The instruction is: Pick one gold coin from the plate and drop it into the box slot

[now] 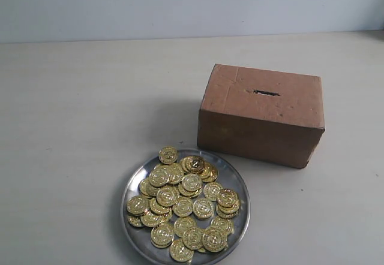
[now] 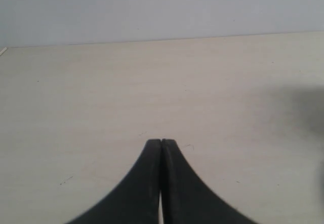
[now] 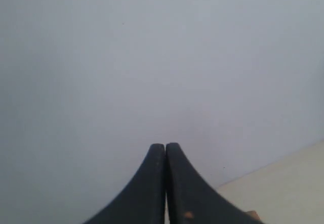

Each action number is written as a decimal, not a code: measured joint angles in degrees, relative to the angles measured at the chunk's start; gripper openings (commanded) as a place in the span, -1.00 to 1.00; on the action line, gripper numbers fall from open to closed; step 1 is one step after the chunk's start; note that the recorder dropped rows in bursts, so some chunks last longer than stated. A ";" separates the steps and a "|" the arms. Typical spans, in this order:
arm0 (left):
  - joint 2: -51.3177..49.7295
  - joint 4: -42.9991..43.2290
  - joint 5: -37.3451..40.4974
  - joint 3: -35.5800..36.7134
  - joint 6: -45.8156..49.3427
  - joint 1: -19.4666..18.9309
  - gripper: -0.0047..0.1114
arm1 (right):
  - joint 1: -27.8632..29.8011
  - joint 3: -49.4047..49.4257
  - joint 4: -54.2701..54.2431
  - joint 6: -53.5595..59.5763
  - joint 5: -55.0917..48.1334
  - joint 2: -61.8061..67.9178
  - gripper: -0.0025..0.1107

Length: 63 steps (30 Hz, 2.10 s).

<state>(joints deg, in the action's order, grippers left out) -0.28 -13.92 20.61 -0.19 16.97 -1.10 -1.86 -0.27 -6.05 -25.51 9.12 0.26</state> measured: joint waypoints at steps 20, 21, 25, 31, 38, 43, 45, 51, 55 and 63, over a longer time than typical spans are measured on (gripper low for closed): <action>0.00 0.00 0.00 0.00 0.00 0.00 -0.92 | -8.05 -46.61 -23.84 58.27 -48.41 30.93 -0.96; 0.00 0.00 0.00 0.00 0.00 0.00 -0.92 | -8.05 -48.40 -24.95 59.46 -50.10 33.54 -0.96; 0.00 0.00 0.00 0.00 0.00 0.00 -0.92 | -8.05 -55.27 -26.61 61.00 -56.53 44.19 -0.96; 0.00 0.00 0.00 0.00 0.00 0.00 -0.92 | -8.05 -63.06 -27.81 61.26 -63.63 59.19 -0.96; 0.00 0.00 0.00 0.00 0.00 0.00 -0.92 | -8.83 -64.11 -30.22 63.85 -65.15 72.86 -0.96; 0.00 0.00 0.00 0.00 0.00 0.00 -0.92 | -14.33 -64.34 -25.62 64.86 -65.30 81.91 -0.96; 0.00 0.00 0.12 0.00 0.00 0.00 -0.92 | -17.51 -64.34 -21.67 64.86 -65.30 85.49 -0.96; 0.00 0.00 0.22 0.00 0.00 0.00 -0.92 | -27.94 -64.34 -10.94 65.88 -62.47 97.50 -0.96; 0.00 0.00 0.22 0.00 0.00 0.00 -0.92 | -30.64 -64.34 -10.12 67.29 -61.05 101.99 -0.75; 0.00 0.00 0.33 0.00 0.00 0.00 -0.92 | -35.09 -64.34 -7.06 68.48 -59.78 109.09 -0.09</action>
<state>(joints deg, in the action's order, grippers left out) -0.28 -13.92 20.94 -0.19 16.97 -1.10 -36.95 -64.61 -13.10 42.97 -50.66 109.35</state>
